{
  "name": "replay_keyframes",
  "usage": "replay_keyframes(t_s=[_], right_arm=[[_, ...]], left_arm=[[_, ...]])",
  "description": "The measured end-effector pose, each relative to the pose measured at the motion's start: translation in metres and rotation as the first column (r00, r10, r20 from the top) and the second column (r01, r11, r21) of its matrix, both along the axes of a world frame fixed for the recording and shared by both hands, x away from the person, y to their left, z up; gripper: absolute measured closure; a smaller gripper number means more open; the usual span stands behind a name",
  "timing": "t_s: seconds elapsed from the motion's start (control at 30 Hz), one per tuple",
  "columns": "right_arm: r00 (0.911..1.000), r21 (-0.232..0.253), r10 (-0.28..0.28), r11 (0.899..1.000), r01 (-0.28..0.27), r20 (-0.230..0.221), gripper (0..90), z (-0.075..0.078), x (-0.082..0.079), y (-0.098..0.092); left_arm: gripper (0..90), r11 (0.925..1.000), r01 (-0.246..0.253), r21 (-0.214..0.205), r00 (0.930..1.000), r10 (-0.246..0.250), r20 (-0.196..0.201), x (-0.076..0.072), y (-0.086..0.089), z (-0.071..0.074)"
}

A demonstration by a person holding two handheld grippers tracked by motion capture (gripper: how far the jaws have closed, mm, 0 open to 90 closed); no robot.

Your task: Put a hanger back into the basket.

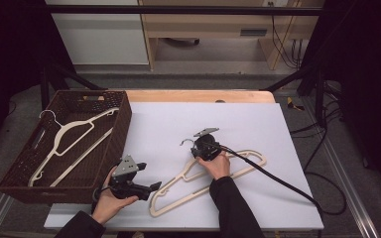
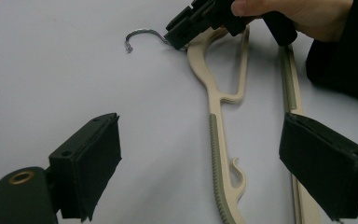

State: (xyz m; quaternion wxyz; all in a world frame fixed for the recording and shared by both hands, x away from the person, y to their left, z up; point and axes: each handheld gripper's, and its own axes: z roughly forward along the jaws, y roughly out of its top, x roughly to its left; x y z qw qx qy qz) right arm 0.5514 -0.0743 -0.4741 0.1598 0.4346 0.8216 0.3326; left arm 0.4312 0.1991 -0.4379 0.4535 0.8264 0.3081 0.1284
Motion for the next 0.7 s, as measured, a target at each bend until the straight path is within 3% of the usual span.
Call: replay_keyframes(t_s=[0.2, 0.53, 0.7], right_arm=[[0.9997, 0.021, -0.01, 1.0, 0.01, -0.021, 86.6, 0.0, -0.001, 0.001], [0.9976, 0.078, -0.063, 0.995, 0.065, -0.03, 88.5, 0.011, -0.007, -0.001], [0.9982, 0.085, -0.06, 0.995, 0.059, 0.01, 89.0, 0.019, -0.015, -0.003]], left_arm=[[12.4, 1.0, 0.0, 0.005, 1.0, 0.0, -0.004, 0.0, -0.002, -0.001], [12.7, 1.0, -0.001, -0.005, 1.0, 0.001, -0.007, 0.0, -0.002, -0.001], [13.3, 0.9995, 0.006, -0.03, 0.9999, -0.007, -0.008, 0.001, -0.005, 0.004]])
